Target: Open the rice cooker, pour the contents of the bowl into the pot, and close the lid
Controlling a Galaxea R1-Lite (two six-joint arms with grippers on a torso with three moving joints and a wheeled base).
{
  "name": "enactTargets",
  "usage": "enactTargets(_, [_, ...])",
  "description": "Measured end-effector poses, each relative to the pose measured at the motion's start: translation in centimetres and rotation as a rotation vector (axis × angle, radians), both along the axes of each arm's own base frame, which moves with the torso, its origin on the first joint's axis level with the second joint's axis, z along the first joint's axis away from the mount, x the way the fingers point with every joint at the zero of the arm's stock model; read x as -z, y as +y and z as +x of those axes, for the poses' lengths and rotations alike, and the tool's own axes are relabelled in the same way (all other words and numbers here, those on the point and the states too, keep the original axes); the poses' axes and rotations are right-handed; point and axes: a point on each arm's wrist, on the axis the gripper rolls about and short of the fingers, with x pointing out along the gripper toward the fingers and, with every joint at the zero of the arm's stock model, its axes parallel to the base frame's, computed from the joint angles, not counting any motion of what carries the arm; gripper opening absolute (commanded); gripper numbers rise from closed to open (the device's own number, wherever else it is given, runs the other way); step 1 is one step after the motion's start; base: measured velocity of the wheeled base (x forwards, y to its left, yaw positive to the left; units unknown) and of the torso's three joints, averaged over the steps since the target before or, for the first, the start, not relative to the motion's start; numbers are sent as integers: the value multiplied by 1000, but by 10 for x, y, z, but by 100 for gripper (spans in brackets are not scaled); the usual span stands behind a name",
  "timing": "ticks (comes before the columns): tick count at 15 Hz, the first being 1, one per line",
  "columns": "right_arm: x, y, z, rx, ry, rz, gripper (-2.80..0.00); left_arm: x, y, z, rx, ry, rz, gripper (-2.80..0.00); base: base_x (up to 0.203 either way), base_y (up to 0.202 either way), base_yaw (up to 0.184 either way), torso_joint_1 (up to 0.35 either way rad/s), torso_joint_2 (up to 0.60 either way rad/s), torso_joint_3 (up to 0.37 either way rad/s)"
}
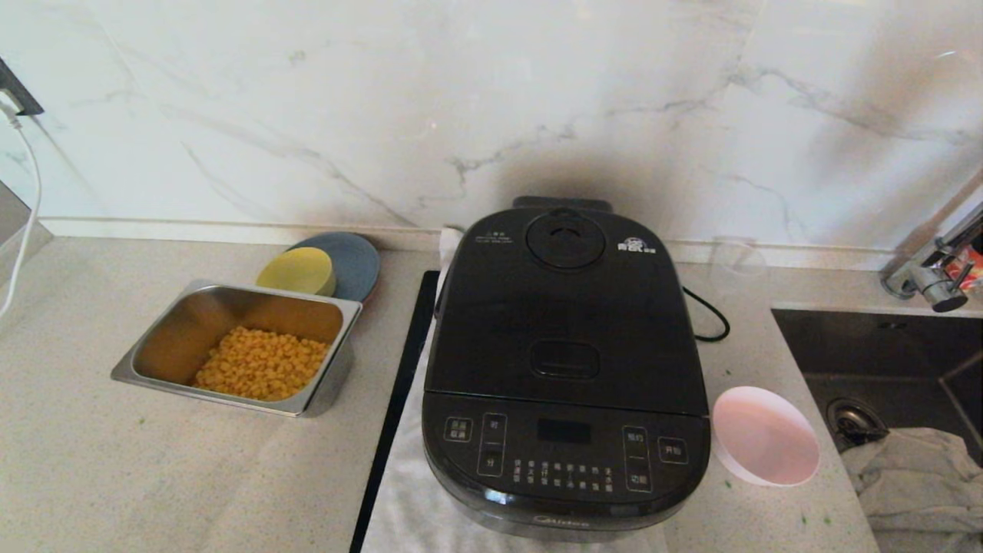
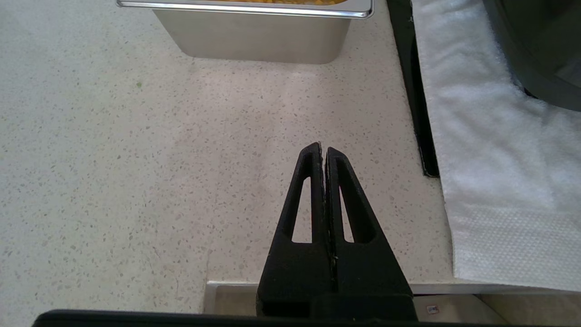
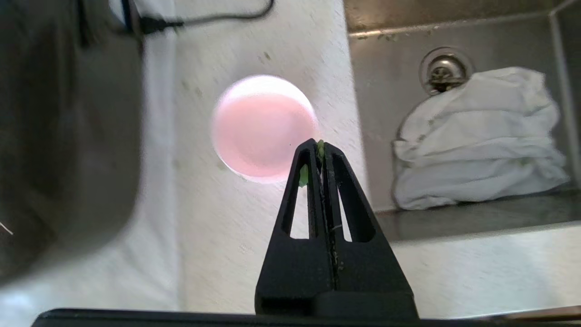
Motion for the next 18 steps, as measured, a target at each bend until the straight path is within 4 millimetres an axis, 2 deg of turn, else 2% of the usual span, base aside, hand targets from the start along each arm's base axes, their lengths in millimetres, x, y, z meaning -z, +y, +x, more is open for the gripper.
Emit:
enactTargets(3, [12, -17, -23, -1, -66, -48, -280, 0, 0, 0, 0, 0, 0, -280, 0, 0, 0, 0, 0, 0])
enactTargets(9, [42, -45, -70, 170, -192, -170, -280, 0, 0, 0, 0, 0, 0, -280, 0, 0, 0, 0, 0, 0])
enactTargets(14, [74, -48, -104, 338, -240, -254, -280, 0, 0, 0, 0, 0, 0, -280, 0, 0, 0, 0, 0, 0])
enactTargets(16, [91, -46, -118, 306, -277, -285, -280, 0, 0, 0, 0, 0, 0, -280, 0, 0, 0, 0, 0, 0])
enactTargets(18, [119, -43, -122, 206, -296, -291, -280, 0, 0, 0, 0, 0, 0, -280, 0, 0, 0, 0, 0, 0])
